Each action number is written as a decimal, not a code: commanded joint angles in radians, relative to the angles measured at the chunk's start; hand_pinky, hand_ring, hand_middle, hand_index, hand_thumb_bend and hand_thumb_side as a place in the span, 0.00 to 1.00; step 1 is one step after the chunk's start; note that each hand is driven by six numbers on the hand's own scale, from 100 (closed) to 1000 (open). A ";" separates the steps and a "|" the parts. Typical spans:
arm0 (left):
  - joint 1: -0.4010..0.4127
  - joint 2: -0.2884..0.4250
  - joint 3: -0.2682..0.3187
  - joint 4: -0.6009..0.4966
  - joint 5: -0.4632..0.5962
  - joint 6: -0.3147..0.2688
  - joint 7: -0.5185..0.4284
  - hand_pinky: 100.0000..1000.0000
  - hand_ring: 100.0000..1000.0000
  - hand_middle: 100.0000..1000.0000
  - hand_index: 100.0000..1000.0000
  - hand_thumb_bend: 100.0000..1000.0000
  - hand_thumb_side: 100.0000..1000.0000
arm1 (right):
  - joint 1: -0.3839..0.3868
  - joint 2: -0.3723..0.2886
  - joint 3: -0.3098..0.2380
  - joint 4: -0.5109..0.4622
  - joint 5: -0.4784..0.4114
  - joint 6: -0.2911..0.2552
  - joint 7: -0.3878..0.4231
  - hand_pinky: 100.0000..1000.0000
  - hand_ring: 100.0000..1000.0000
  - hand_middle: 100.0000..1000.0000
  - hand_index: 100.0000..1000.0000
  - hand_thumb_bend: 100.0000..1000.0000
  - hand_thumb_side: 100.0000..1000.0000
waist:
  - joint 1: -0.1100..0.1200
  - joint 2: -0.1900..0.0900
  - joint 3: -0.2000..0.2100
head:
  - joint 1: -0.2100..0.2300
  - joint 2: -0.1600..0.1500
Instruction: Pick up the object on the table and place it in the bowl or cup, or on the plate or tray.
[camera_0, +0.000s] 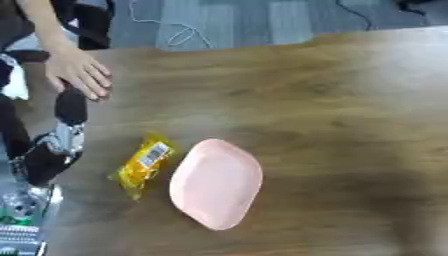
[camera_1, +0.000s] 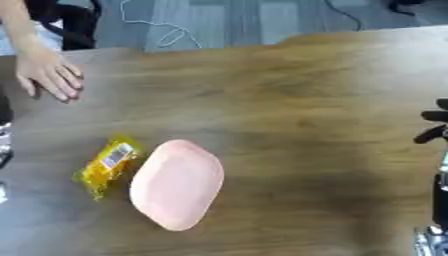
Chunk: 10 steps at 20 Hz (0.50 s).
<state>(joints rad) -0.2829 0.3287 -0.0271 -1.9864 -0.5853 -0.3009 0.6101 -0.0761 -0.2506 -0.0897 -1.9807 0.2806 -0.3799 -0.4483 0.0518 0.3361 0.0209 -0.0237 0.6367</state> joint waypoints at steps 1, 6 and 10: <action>-0.011 0.003 -0.004 -0.014 0.008 0.001 -0.012 0.53 0.76 0.80 0.83 0.31 0.72 | -0.006 -0.003 0.001 -0.019 -0.004 0.000 0.005 0.29 0.54 0.60 0.78 0.00 0.74 | -0.004 -0.011 0.003 | 0.023 0.001; -0.002 0.010 -0.016 -0.014 0.005 0.135 -0.090 0.45 0.73 0.78 0.82 0.47 0.56 | -0.007 -0.001 0.002 -0.019 -0.004 0.000 0.008 0.29 0.54 0.60 0.79 0.00 0.73 | 0.001 -0.006 -0.002 | 0.026 0.006; -0.002 0.072 -0.058 -0.014 -0.028 0.361 -0.276 0.39 0.70 0.76 0.79 0.53 0.57 | -0.004 -0.007 0.004 -0.019 -0.004 0.002 0.011 0.28 0.54 0.60 0.79 0.00 0.73 | 0.011 -0.007 -0.009 | 0.029 0.013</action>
<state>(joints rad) -0.2769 0.3650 -0.0762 -1.9864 -0.6028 0.0035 0.3752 -0.0788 -0.2478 -0.0864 -1.9807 0.2801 -0.3773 -0.4407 0.0672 0.3447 0.0133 -0.0036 0.6468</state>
